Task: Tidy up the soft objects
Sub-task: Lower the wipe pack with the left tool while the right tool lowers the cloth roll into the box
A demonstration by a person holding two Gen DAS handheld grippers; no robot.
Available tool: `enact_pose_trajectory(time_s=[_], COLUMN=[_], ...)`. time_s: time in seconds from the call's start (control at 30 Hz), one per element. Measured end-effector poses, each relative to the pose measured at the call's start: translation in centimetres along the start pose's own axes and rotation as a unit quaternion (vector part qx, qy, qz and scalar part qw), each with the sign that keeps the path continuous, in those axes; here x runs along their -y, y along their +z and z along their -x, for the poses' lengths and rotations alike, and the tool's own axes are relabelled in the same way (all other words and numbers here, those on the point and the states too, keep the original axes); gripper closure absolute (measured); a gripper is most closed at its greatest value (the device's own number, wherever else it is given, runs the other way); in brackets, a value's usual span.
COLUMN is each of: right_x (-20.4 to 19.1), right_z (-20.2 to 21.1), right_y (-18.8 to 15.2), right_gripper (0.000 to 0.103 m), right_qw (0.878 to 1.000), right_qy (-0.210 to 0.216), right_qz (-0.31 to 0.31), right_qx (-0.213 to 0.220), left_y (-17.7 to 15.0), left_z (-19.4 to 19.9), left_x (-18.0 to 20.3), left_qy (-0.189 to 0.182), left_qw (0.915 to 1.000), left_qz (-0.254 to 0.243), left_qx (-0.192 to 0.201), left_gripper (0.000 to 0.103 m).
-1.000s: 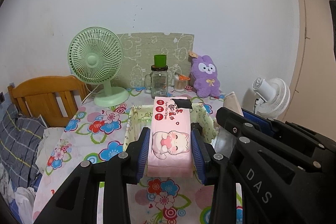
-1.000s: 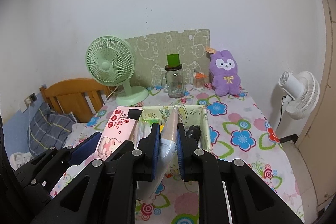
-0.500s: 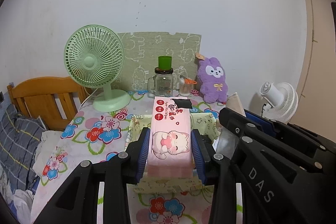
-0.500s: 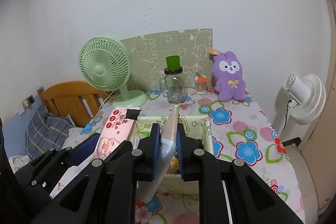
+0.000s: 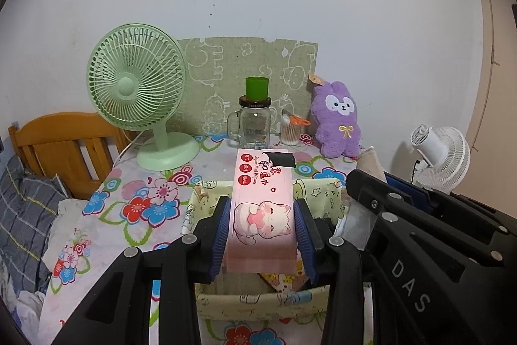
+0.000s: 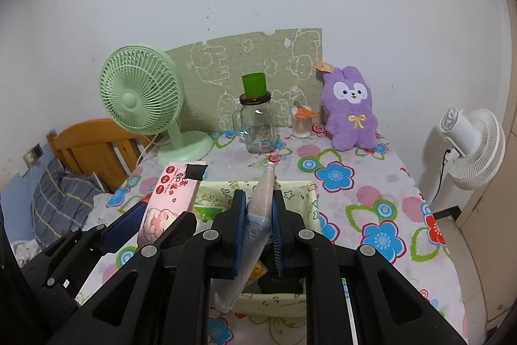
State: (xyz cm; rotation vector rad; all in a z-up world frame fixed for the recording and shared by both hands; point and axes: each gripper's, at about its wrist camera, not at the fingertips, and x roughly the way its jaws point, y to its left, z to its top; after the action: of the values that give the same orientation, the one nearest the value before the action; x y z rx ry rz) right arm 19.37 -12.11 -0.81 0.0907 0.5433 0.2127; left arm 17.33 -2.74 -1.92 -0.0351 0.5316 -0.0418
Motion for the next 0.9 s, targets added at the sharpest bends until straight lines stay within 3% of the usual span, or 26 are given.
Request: enact_pose_trajectory(time_s=[0.27, 0.63, 0.7, 0.77, 0.83, 0.9], right_x=[1.1, 2.6, 2.7, 2.8, 2.7, 2.5], right_z=[-1.5, -5.2, -5.8, -6.5, -6.8, -7.0], right_y=[0.3, -0.6, -0.8, -1.0, -1.1, -1.1], right_gripper=[0.085, 0.085, 0.085, 0.085, 0.085, 0.085], right_qw=[1.0, 0.999, 0.999, 0.998, 0.998, 0.999], right_qy=[-0.01, -0.003, -0.003, -0.001, 0.001, 0.002], right_qz=[-0.004, -0.02, -0.021, -0.023, -0.021, -0.018], right_qx=[-0.004, -0.037, -0.044, -0.05, -0.052, -0.051], left_y=[0.2, -0.8, -1.1, -1.3, -1.3, -1.4], left_z=[-2.3, -6.3, -6.8, -7.0, -6.8, -6.6], left_x=[0.7, 0.9, 0.9, 0.8, 0.7, 0.7], left_qy=[-0.008, -0.013, -0.01, -0.007, -0.003, -0.005], left_qw=[0.9999, 0.9985, 0.9981, 0.9979, 0.9981, 0.9983], left_qz=[0.0, 0.006, 0.007, 0.005, 0.002, -0.001], left_qx=[-0.007, -0.052, -0.06, -0.064, -0.061, -0.057], left_gripper=[0.063, 0.062, 0.056, 0.035, 0.025, 0.021])
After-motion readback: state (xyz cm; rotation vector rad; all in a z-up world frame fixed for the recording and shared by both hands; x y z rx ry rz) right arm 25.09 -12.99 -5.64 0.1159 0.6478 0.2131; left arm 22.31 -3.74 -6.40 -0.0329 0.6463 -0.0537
